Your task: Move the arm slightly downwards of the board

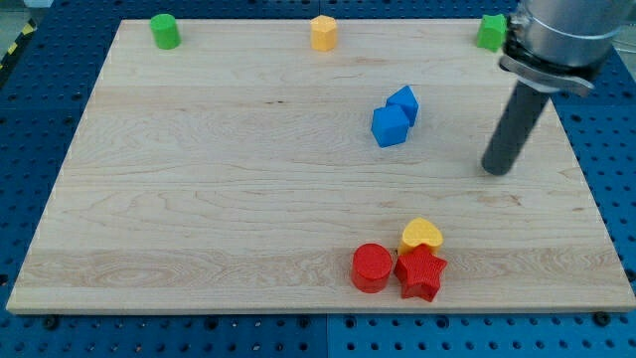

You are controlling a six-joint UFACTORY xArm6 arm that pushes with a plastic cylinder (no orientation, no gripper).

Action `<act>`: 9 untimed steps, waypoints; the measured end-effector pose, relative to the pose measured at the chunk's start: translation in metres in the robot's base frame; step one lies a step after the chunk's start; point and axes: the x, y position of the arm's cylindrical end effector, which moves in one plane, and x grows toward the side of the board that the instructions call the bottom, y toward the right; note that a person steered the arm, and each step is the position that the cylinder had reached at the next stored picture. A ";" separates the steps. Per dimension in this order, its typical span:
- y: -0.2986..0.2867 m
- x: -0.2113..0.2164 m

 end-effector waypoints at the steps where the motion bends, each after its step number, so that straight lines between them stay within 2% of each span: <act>1: 0.019 0.030; 3: 0.016 0.084; 7: 0.016 0.094; 9: 0.015 0.120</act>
